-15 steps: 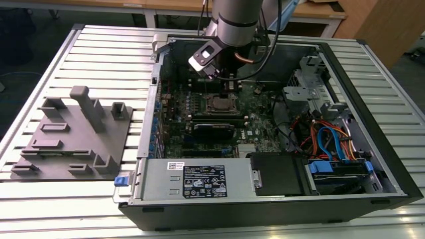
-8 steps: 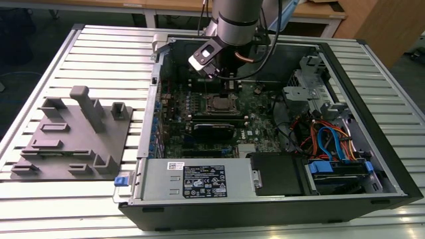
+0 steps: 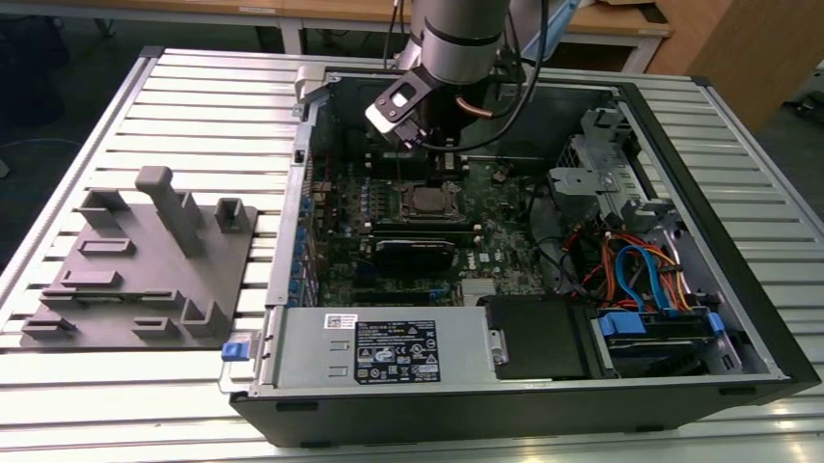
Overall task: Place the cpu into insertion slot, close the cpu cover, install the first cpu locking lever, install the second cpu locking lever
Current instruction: 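Install the first cpu locking lever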
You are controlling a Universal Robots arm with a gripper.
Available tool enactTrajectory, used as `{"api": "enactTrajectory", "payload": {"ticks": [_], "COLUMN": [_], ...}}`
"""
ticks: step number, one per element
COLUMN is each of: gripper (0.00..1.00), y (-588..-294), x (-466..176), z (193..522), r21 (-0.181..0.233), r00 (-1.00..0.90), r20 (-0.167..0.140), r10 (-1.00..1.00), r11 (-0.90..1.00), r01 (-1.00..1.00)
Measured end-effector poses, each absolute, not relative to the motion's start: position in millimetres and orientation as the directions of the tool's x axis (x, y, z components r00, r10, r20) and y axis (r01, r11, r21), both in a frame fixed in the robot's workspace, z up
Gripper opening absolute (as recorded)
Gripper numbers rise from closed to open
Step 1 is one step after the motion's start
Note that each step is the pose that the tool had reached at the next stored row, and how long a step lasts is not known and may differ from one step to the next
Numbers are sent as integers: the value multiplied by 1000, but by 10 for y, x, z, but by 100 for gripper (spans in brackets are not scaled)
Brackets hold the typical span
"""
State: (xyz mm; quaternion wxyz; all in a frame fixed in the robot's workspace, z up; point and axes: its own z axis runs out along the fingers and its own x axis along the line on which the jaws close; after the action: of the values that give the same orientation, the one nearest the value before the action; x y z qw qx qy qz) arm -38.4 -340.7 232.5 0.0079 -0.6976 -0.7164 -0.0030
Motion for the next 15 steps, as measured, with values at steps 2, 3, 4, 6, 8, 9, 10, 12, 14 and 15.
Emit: {"api": "enactTrajectory", "payload": {"ticks": [2, 3, 4, 6, 8, 9, 10, 12, 14, 15], "gripper": [10, 10, 10, 10, 10, 10, 10, 10, 10, 10], "y": [-3407, -3407, -3407, -3407, -3407, -3407, -3407, -3407, -3407, -3407], "x": [-384, -385, -384, -384, -384, -384, -384, -384, -384, -384], "z": [2338, 2342, 2344, 2345, 2352, 2353, 2353, 2356, 2370, 2370], "r21": [-7, -7, -7, -6, -7, -7, -7, -7, -7, -7], "r00": [-27, -27, -27, -27, -27, -27, -27, -27, -27, -27], "r20": [16, 16, 16, 16, 16, 16, 16, 16, 16, 16], "r10": [1000, 1000, 1000, 1000, 1000, 1000, 1000, 1000, 1000, 1000], "r11": [27, 27, 27, 27, 27, 27, 27, 27, 27, 27], "r01": [1000, 1000, 1000, 1000, 1000, 1000, 1000, 1000, 1000, 1000]}}
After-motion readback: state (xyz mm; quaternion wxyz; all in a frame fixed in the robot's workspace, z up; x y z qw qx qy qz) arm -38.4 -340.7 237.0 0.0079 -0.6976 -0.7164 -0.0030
